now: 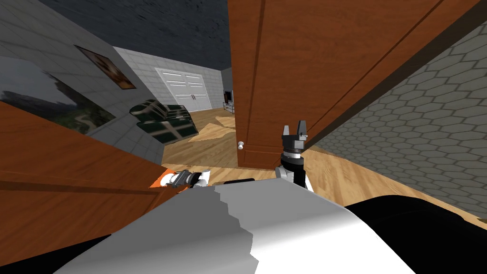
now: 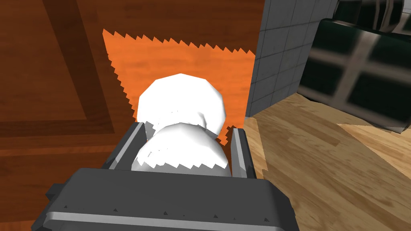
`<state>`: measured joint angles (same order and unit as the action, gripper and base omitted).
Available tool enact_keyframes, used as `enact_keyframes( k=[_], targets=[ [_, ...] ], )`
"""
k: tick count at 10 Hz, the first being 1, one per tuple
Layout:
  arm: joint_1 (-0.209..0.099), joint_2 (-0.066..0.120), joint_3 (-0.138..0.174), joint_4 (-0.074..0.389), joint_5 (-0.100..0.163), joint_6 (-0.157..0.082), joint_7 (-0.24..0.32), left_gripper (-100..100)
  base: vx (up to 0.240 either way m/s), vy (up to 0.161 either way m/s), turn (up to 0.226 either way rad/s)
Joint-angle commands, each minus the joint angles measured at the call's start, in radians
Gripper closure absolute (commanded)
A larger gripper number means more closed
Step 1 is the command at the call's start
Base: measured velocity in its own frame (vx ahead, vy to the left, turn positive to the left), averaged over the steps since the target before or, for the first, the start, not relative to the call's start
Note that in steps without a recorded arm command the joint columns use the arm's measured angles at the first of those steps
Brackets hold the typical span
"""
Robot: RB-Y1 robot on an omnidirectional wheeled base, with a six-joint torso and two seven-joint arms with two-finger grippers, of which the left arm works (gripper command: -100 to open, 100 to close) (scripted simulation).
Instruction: Push the door open
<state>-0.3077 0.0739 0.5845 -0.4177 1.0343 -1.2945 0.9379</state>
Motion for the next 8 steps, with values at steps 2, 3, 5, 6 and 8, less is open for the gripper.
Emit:
enact_keyframes(
  k=[2, 3, 5, 6, 8],
  targets=[
    [0.031, -0.011, 0.008, -0.050, 0.004, 0.007, -0.026, 100, 0.003, 0.001, 0.006],
    [0.031, -0.011, 0.008, -0.065, 0.004, 0.007, -0.026, 100, 0.000, 0.000, 0.000],
    [0.027, -0.009, 0.042, -0.058, 0.011, -0.005, -0.029, 100, 0.022, 0.028, -0.104],
    [0.023, -0.008, 0.076, -0.050, 0.019, -0.017, -0.031, 100, 0.023, 0.049, -0.105],
    [0.020, -0.008, 0.106, -0.025, 0.025, -0.028, -0.033, 100, 0.047, 0.066, -0.114]
  ],
)
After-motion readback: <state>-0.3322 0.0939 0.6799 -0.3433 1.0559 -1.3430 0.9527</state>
